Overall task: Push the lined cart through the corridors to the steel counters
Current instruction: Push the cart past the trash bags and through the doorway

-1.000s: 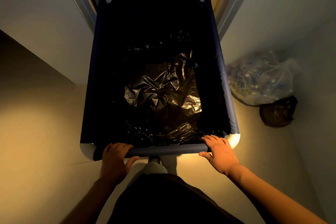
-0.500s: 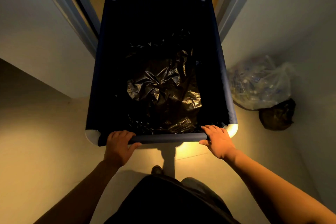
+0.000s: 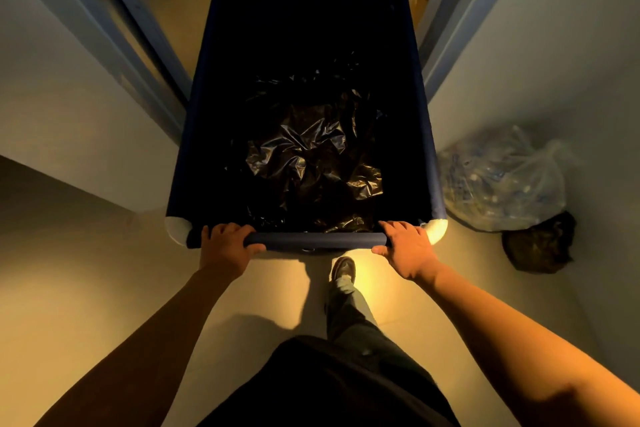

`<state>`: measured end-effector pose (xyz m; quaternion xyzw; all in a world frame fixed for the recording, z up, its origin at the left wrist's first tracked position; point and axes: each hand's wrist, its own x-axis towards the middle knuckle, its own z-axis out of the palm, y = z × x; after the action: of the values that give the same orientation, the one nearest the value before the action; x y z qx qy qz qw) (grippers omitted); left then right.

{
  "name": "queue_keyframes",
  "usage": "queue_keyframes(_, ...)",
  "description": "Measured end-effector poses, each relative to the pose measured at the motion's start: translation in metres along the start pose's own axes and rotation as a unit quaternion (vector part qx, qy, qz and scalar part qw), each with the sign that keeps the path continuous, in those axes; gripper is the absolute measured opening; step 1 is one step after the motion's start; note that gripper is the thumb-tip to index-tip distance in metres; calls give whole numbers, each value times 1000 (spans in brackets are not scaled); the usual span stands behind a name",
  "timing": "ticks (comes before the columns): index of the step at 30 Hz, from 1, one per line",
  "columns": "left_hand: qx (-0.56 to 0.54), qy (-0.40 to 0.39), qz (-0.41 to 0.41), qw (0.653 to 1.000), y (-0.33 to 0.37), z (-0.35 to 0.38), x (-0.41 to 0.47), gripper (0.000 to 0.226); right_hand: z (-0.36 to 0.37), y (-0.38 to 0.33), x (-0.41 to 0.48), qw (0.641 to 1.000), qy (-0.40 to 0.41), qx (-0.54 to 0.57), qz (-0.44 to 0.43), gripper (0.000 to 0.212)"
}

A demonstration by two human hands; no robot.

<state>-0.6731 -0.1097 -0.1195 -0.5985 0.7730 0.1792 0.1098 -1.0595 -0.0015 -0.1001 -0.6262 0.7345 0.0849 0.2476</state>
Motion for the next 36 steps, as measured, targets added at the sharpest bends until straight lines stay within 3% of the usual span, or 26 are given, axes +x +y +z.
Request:
queue_keyframes(21,108,-29,-50,993,32,-96,207,71,-99,22,201,1000,-5,-7,-25,69)
queue_keyframes(36,80,-58,-35,995,40,-160,371,68,-188,33,346,1000,-15,-12,1,70)
